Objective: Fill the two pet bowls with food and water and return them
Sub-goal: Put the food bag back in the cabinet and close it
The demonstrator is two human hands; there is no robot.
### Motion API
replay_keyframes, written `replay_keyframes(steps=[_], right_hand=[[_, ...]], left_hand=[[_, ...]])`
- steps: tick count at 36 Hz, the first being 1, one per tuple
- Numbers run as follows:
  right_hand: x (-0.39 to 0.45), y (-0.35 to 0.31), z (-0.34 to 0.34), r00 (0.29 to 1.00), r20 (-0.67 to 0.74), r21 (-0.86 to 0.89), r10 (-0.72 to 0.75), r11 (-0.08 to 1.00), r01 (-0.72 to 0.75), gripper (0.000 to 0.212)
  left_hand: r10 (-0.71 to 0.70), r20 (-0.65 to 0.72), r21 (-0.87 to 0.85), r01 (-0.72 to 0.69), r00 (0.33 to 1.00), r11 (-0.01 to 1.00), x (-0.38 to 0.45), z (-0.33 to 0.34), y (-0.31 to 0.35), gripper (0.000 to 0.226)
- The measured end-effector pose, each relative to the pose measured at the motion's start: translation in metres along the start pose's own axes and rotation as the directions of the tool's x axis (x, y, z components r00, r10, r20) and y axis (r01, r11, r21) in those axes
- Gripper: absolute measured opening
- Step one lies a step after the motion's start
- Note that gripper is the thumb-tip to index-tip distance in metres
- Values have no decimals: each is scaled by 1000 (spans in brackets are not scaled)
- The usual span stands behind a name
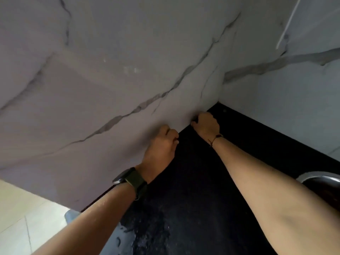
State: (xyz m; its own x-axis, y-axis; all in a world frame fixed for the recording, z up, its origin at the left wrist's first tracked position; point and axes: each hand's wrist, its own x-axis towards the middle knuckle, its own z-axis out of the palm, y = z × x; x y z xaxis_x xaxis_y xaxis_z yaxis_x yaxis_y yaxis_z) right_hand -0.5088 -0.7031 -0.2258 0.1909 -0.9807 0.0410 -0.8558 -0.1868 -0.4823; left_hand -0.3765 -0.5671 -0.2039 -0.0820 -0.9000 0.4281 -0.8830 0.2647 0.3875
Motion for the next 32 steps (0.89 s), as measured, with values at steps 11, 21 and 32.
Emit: replay_keyframes(steps=[11, 21, 32], right_hand=[[30, 47, -28, 978, -199, -104, -69, 993, 49, 21], [51, 79, -49, 990, -48, -308, -129, 945, 108, 27], [53, 68, -53, 924, 127, -492, -361, 786, 374, 36]], left_hand=[[-76, -59, -128, 68, 995, 989, 39, 39, 14, 7], [-87, -30, -235, 78, 996, 969, 42, 71, 29, 10], [-106, -48, -234, 92, 993, 968, 48, 69, 36, 8]])
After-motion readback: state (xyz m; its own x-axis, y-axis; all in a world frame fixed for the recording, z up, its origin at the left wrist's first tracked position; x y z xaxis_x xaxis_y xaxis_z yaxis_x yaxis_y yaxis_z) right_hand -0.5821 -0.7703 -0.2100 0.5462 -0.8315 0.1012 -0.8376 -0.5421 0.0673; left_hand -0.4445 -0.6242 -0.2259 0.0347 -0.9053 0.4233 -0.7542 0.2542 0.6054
